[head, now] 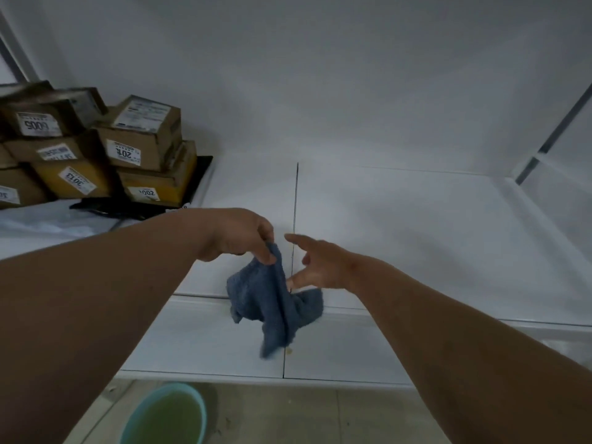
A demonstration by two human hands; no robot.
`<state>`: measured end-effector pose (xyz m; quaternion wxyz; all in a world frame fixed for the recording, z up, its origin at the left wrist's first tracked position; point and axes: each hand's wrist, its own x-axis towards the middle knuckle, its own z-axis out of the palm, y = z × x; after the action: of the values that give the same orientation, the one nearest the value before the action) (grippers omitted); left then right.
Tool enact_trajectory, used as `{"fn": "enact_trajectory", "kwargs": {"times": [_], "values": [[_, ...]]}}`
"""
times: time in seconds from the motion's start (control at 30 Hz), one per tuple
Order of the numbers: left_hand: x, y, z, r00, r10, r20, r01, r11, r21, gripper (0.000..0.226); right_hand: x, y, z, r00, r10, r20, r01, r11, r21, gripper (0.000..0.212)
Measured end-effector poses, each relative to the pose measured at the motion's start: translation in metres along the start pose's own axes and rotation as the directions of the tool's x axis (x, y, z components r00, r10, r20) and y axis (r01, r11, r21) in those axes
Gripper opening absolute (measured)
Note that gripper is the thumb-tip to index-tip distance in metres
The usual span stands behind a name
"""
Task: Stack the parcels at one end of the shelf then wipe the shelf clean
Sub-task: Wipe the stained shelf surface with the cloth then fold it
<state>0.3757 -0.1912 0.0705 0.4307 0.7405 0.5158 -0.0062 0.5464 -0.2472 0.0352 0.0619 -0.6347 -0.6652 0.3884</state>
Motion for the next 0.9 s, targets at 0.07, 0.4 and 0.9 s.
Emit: {"fn": "enact_trajectory", "kwargs": {"times": [0.07,0.4,0.9], "values": [[-0.002,0.005,-0.005,0.999,0.052,0.000,-0.052,0.997,-0.065,0.017,-0.001,-0.014,-0.004,0.999,-0.049,0.013,0.049,0.999,0.001,0.070],[-0.016,-0.008,-0.049,1.000,-0.010,-0.019,0.011,0.999,0.051,0.033,0.005,-0.060,-0.033,0.949,-0.084,-0.303,0.105,0.993,0.055,0.026],[-0.012,-0.015,-0.126,0.678,0.304,-0.669,-0.103,0.941,0.322,0.018,0.032,-0.074,-0.084,0.629,-0.159,-0.761,0.067,0.986,-0.151,0.018]]}}
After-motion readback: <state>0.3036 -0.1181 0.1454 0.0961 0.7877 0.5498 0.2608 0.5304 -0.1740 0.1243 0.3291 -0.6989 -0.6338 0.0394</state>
